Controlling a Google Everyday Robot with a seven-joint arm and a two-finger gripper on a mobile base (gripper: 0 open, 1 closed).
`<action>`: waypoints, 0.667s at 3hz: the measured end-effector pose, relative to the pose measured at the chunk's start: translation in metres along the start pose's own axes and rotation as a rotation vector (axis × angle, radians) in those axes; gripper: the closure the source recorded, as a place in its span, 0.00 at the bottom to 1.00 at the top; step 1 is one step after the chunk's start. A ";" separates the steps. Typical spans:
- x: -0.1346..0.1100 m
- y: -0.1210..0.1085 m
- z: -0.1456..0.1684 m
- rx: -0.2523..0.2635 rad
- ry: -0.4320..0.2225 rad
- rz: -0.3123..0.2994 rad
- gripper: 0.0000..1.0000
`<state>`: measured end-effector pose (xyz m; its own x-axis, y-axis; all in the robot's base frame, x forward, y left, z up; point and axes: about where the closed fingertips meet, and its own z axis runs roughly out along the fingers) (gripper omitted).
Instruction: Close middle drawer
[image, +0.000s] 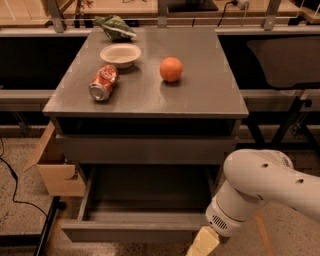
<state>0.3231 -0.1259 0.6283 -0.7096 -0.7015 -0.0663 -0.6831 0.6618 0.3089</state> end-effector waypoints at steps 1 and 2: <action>0.000 0.000 0.000 0.000 0.000 0.000 0.00; -0.001 -0.007 0.028 -0.055 0.006 -0.013 0.00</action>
Offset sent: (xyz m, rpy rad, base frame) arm 0.0033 0.0093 -0.0875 0.1196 0.1214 0.0516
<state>0.3236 -0.1226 0.6001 -0.6995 -0.7116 -0.0654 -0.6818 0.6371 0.3595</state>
